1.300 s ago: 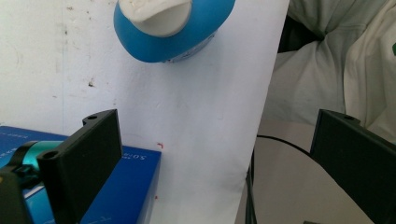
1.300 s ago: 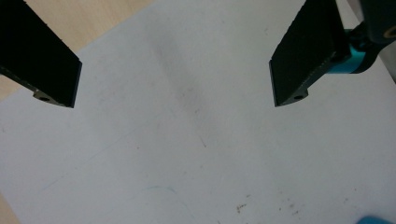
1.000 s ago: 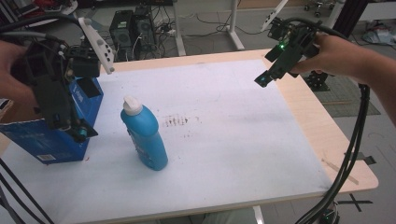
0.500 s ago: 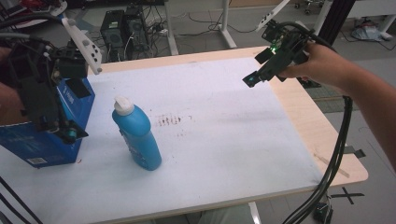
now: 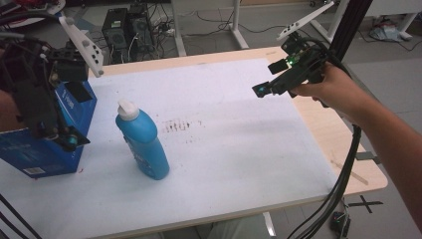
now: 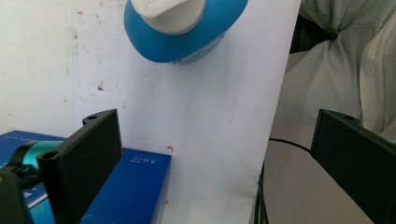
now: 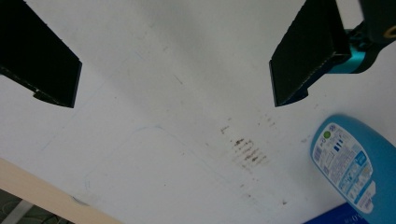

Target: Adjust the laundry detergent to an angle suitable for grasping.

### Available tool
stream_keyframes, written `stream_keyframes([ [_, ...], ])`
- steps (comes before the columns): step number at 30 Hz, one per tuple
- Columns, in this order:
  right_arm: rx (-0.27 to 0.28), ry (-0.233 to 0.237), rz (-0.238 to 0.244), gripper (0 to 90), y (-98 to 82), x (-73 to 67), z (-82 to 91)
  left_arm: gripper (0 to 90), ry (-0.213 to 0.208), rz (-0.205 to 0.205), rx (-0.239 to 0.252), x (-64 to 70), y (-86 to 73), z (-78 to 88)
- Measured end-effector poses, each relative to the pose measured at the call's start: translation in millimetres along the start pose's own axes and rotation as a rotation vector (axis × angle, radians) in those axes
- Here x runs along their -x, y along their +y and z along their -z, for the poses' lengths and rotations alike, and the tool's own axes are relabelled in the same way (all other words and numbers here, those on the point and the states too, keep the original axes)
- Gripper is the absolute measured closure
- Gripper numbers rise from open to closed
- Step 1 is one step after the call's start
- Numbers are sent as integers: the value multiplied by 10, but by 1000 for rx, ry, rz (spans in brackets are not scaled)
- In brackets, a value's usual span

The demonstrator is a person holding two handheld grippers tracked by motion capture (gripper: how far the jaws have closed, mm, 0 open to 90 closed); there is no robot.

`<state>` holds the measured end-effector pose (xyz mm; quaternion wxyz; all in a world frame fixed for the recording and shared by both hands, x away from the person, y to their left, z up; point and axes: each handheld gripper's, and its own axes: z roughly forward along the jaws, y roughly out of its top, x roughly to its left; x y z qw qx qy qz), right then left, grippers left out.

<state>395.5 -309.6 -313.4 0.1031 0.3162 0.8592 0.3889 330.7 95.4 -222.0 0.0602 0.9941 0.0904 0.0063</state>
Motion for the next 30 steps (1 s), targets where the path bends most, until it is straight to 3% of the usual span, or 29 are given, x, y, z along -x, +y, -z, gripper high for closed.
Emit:
stream_keyframes([
  [12,164,-24,-77,14,-217,-44,-81,23,-1,-3,1,-20,3,-25],
  [21,238,-57,-117,14,-430,-81,-205,23,0,-4,-2,-21,4,-33],
  [30,285,-101,-126,14,-557,-157,-246,23,3,-4,-4,-21,12,-52],
])
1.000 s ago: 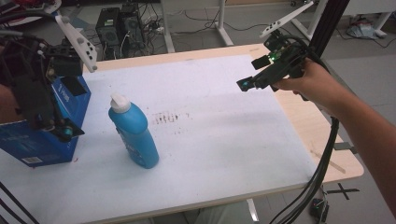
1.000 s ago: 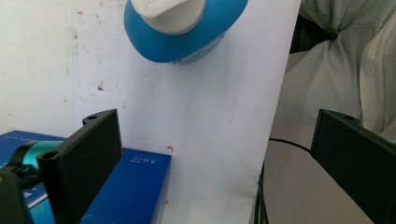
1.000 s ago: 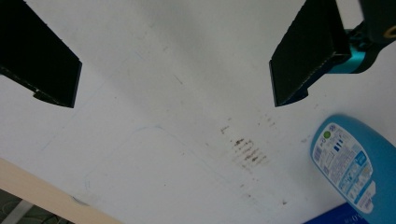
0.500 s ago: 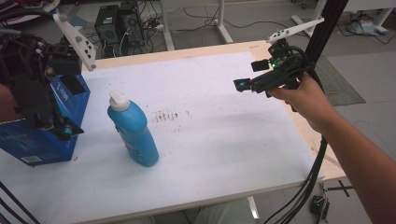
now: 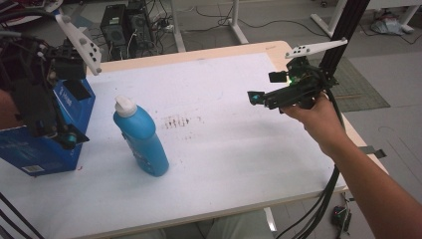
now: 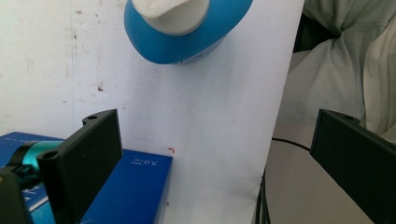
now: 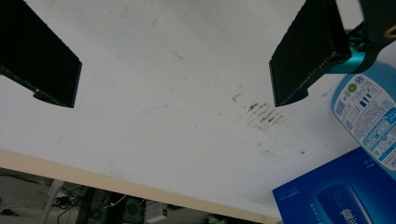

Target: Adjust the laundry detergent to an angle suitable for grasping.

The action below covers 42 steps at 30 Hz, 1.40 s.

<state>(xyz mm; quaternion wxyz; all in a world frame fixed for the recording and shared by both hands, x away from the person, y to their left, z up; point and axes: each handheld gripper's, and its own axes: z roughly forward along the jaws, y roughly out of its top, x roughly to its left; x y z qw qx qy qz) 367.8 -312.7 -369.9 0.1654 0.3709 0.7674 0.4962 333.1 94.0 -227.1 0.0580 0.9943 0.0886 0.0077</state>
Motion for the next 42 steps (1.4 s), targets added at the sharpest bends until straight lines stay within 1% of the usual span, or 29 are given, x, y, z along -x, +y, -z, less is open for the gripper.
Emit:
stream_keyframes([
  [4,24,-18,4,14,-30,-50,16,23,-3,1,0,-1,-2,-4],
  [9,36,-36,8,14,-71,-98,8,23,-2,1,3,-2,-2,-7],
  [10,43,-44,7,14,-94,-131,1,23,-2,-1,1,-2,-1,-7],
  [19,50,-51,12,14,-162,-250,-41,23,-4,2,4,10,-13,-9],
  [20,54,-52,13,14,-170,-293,-47,23,-4,2,4,12,-15,-8],
  [24,67,-49,16,14,-171,-373,-59,23,-7,0,3,17,-23,-5],
  [26,67,-50,20,14,-168,-436,-72,23,-4,-1,5,20,-29,-3],
  [27,67,-50,20,14,-168,-436,-72,23,-4,-1,5,20,-29,-3],
  [28,67,-54,22,13,-165,-495,-89,23,-5,0,9,22,-38,3],
  [29,67,-54,22,13,-165,-495,-89,23,-5,0,9,22,-38,3],
  [30,66,-51,22,14,-164,-517,-99,23,-5,-5,5,19,-41,6],
  [31,63,-52,21,13,-162,-558,-114,23,-7,-1,7,24,-46,3],
  [32,58,-60,32,14,-157,-624,-144,23,-5,-1,7,27,-54,4],
  [34,56,-65,41,14,-149,-686,-166,23,-7,0,7,31,-62,4],
  [35,56,-65,41,14,-149,-686,-166,23,-7,0,7,31,-62,4],
  [36,55,-66,44,14,-137,-767,-195,23,-9,-1,7,34,-70,1],
  [37,55,-66,44,14,-137,-767,-195,23,-9,-1,7,34,-70,1],
  [38,51,-69,58,14,-127,-831,-221,23,-9,-4,4,35,-77,-2],
  [39,51,-69,58,14,-127,-831,-221,23,-9,-4,4,35,-77,-2],
  [40,50,-70,65,14,-121,-867,-236,23,-8,0,5,39,-83,-5],
  [41,46,-72,77,14,-110,-936,-269,23,-8,0,6,41,-86,-7],
  [42,44,-72,80,14,-108,-955,-280,23,-10,-2,3,47,-91,-8],
])
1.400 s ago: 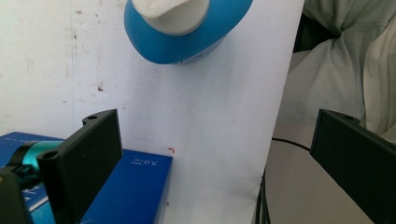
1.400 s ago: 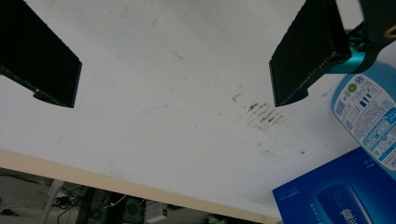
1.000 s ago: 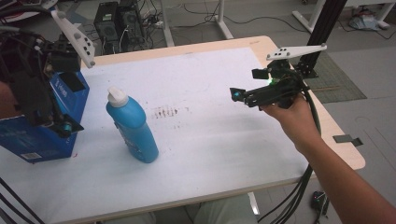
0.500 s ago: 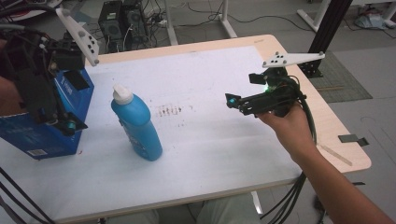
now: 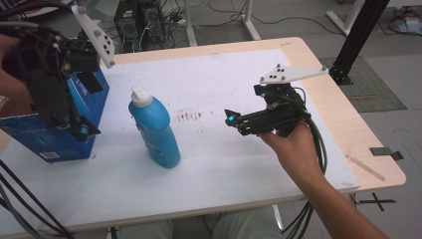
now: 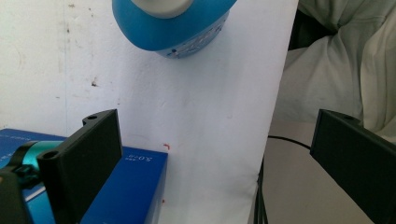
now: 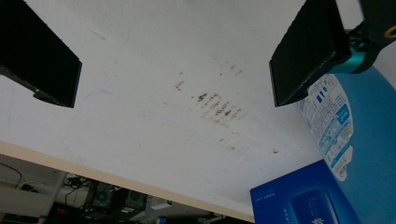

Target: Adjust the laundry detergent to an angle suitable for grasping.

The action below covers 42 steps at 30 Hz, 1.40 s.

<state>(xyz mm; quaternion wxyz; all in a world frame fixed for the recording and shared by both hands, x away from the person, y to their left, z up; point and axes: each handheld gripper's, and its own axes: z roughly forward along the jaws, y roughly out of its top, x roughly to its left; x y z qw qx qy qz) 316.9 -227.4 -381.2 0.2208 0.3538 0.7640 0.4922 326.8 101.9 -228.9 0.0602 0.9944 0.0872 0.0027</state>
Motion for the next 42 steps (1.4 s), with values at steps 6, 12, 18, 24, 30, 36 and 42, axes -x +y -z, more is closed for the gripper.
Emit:
stream_keyframes([
  [6,-12,23,1,14,8,-123,-58,23,1,0,1,10,-20,4],
  [12,-17,33,5,14,30,-229,-90,23,0,4,1,18,-32,-4],
  [18,-22,35,-5,14,39,-344,-130,23,-3,4,1,22,-46,-2],
  [24,-37,39,-23,14,30,-464,-184,23,-5,8,-1,27,-70,-3],
  [30,-24,37,-18,13,40,-626,-237,23,-5,7,-4,34,-80,-5],
  [36,-22,49,-25,14,54,-762,-273,23,-5,5,-5,40,-87,-10],
  [42,-30,77,-52,14,51,-864,-312,23,-4,7,-5,39,-106,-11],
])
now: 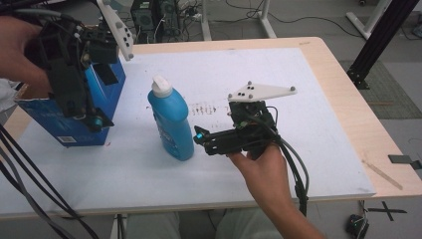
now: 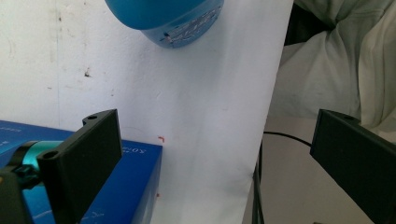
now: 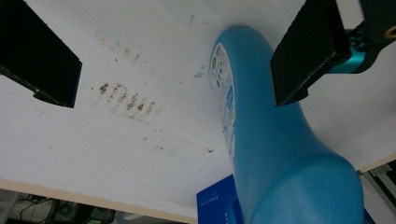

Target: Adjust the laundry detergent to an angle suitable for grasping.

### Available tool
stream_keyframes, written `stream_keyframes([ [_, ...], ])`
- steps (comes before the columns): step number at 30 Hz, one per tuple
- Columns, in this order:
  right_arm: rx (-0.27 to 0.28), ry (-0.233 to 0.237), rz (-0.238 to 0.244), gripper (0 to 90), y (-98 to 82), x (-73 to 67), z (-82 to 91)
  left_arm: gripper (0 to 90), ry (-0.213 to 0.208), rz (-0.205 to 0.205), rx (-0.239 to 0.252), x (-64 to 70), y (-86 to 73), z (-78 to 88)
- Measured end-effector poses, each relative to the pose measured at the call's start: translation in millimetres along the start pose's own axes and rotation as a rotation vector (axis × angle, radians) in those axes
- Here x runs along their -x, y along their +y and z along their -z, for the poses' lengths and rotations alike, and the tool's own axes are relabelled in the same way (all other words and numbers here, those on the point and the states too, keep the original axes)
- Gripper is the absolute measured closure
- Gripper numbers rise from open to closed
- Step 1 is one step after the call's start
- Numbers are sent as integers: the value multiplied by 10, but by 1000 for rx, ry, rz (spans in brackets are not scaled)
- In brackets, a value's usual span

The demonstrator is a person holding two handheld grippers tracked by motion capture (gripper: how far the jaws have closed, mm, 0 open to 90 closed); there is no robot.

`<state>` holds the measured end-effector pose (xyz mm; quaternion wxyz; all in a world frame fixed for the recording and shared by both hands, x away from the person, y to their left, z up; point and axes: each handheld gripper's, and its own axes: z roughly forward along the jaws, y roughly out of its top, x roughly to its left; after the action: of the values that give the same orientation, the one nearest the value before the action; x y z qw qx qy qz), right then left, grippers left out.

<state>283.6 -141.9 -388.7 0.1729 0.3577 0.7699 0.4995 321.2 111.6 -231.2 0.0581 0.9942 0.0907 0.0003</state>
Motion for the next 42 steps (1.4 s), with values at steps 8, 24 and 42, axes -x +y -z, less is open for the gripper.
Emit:
stream_keyframes([
  [8,12,-8,43,14,3,-156,-54,23,-1,4,1,1,-21,3],
  [24,-1,-5,56,14,56,-462,-249,23,-1,7,4,0,-67,9],
  [42,-16,-1,32,14,96,-566,-489,23,-4,18,12,-11,-123,-7],
])
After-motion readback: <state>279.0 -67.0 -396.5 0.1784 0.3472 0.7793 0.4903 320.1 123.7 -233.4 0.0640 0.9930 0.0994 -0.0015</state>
